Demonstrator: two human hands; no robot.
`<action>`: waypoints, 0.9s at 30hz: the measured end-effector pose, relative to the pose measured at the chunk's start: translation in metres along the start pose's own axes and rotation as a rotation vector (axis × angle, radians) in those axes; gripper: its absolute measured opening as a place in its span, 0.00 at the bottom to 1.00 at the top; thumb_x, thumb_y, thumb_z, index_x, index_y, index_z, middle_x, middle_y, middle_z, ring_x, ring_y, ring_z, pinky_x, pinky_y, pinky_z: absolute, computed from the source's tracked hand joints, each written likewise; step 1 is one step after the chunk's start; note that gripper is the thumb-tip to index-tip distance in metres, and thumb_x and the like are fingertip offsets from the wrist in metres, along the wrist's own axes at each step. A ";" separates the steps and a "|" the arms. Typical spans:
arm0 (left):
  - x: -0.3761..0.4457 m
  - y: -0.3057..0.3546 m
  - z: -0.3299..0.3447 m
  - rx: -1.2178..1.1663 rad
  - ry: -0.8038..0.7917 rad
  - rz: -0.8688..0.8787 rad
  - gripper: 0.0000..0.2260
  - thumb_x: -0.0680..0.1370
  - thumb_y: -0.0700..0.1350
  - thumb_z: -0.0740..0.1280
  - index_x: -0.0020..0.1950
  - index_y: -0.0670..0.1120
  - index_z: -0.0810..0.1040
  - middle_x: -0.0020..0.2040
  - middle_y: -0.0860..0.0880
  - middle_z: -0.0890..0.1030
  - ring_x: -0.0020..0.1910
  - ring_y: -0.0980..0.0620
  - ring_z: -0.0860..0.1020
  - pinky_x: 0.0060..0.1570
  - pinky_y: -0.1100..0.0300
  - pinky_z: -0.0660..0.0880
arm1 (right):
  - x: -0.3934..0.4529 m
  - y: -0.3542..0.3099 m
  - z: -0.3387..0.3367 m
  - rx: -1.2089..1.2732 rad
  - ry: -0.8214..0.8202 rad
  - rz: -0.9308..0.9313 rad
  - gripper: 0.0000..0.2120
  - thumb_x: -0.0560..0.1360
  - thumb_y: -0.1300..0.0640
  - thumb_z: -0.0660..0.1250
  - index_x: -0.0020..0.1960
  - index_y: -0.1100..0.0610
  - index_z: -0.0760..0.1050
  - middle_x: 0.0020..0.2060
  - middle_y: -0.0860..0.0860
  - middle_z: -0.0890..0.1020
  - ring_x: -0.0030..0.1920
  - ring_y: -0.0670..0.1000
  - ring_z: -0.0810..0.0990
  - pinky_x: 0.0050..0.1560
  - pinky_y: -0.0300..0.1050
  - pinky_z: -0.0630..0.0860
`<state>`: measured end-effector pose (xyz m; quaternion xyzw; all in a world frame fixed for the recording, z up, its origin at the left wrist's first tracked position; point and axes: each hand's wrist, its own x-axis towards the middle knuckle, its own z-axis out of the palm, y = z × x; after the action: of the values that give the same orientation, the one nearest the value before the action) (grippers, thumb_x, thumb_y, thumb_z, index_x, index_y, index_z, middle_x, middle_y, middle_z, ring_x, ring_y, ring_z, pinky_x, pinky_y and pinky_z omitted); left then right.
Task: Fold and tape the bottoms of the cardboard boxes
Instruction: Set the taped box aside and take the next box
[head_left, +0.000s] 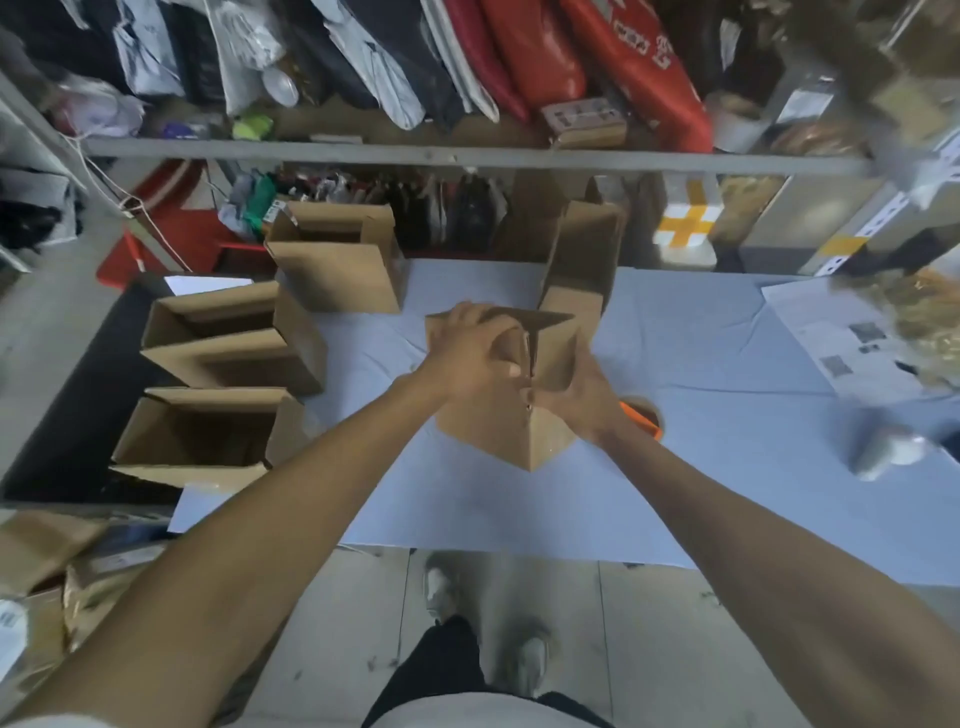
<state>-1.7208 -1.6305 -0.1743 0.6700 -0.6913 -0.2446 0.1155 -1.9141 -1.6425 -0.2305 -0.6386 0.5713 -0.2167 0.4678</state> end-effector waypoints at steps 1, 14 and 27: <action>0.001 -0.002 0.000 -0.016 -0.002 0.023 0.17 0.73 0.52 0.73 0.60 0.53 0.76 0.66 0.47 0.74 0.68 0.43 0.69 0.59 0.55 0.67 | -0.002 0.003 -0.002 0.024 -0.047 0.004 0.59 0.61 0.39 0.78 0.79 0.44 0.42 0.71 0.48 0.67 0.67 0.50 0.69 0.62 0.48 0.71; 0.033 -0.006 0.008 0.158 0.098 0.055 0.35 0.77 0.46 0.68 0.79 0.54 0.53 0.70 0.44 0.66 0.69 0.43 0.65 0.61 0.47 0.63 | 0.027 0.020 -0.003 0.178 0.003 0.124 0.41 0.70 0.41 0.73 0.77 0.41 0.57 0.74 0.46 0.66 0.73 0.49 0.66 0.70 0.50 0.67; 0.023 -0.025 0.019 0.238 0.046 -0.145 0.51 0.65 0.68 0.72 0.76 0.66 0.39 0.62 0.42 0.62 0.57 0.40 0.66 0.54 0.42 0.71 | 0.057 0.002 -0.021 0.024 -0.168 0.092 0.23 0.72 0.37 0.69 0.66 0.43 0.76 0.58 0.43 0.81 0.57 0.46 0.80 0.57 0.44 0.77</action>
<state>-1.7105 -1.6489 -0.2066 0.7326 -0.6624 -0.1531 0.0331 -1.9174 -1.7028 -0.2372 -0.6221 0.5562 -0.1474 0.5310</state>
